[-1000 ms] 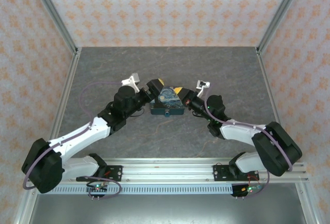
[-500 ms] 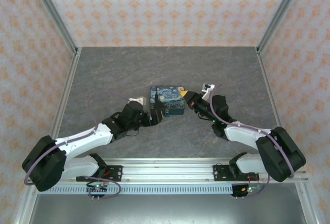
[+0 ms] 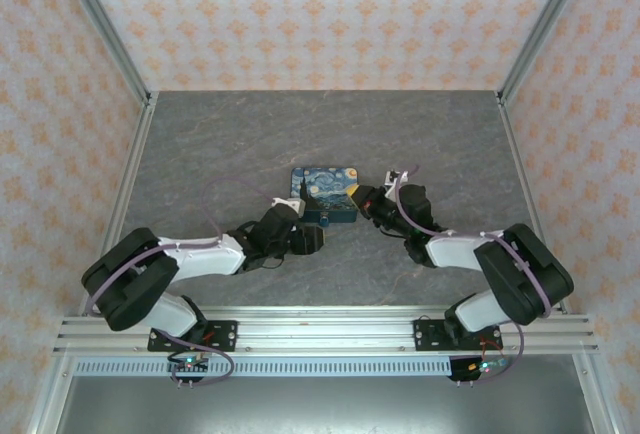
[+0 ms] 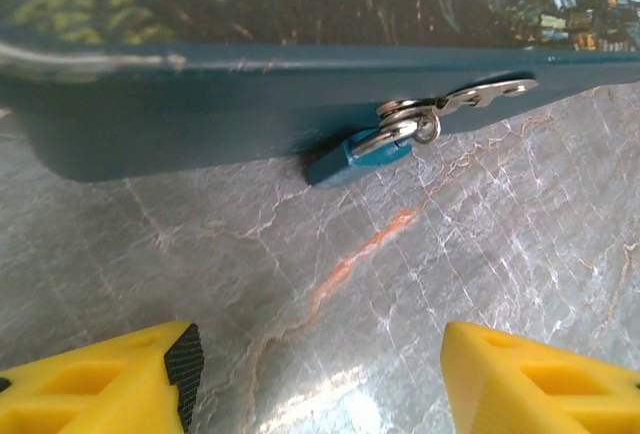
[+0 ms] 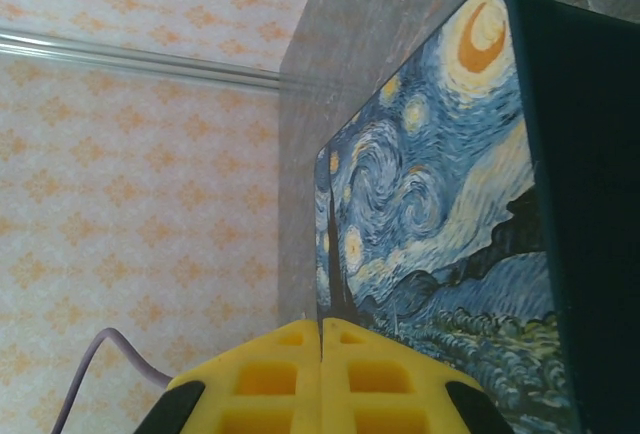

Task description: Unlock a padlock with a key

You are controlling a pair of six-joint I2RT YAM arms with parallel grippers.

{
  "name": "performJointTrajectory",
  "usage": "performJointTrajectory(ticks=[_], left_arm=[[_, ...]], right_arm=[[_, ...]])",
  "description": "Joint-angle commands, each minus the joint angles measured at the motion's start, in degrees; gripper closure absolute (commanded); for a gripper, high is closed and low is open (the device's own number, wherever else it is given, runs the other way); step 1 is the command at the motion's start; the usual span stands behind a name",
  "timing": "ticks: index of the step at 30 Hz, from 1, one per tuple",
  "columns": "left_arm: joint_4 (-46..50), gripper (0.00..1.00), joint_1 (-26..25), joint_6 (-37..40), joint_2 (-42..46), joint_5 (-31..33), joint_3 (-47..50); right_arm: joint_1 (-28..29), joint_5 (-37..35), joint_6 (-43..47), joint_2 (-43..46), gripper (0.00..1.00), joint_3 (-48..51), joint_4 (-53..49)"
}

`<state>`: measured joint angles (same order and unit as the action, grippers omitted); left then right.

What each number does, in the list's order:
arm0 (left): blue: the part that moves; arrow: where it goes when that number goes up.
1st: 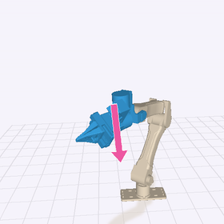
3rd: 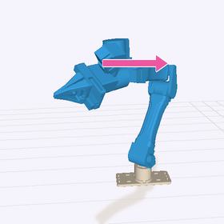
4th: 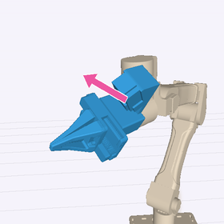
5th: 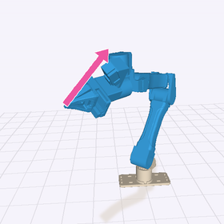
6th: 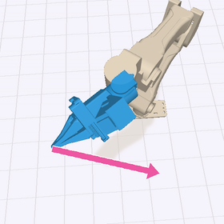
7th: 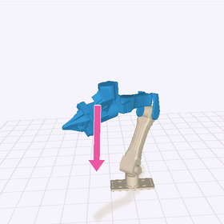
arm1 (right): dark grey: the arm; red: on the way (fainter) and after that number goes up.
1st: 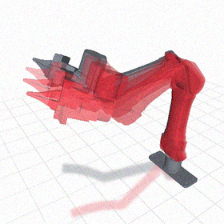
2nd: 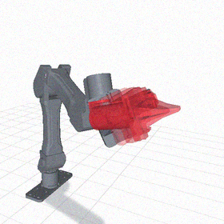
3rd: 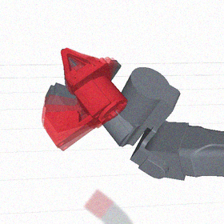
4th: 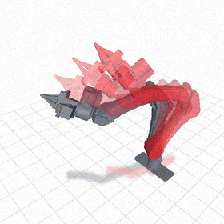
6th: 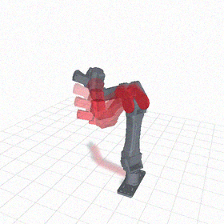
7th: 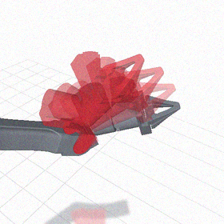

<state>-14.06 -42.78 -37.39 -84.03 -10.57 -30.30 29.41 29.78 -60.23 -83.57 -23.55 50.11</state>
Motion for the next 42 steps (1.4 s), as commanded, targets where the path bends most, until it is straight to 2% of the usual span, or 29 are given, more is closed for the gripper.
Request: performJointTrajectory(ticks=[1, 12, 26, 36, 42], left_arm=[[-6.5, 0.36, -0.5, 2.9, -1.9, 3.4, -0.5], [-12.7, 0.40, -0.5, 4.1, -11.3, 5.0, -3.6], [-18.0, 0.44, -0.4, 4.7, -21.7, 5.0, -9.4], [-22.7, 0.50, -0.4, 2.6, -22.9, 6.4, -9.5], [-20.9, 0.49, -0.3, 2.2, -20.5, 12.6, -7.9]], right_arm=[[-0.6, -0.1, -0.8, -1.2, 1.00, -2.4, 3.8], [-1.6, -0.7, -2.1, -9.0, 1.00, -4.4, 6.7], [-4.6, 1.9, -5.0, -18.4, 1.00, -9.1, 11.1], [-4.6, 2.1, -5.2, -19.5, 1.00, -9.1, 11.7], [-4.6, 2.0, -5.4, -19.5, 1.00, -8.7, 12.3]])
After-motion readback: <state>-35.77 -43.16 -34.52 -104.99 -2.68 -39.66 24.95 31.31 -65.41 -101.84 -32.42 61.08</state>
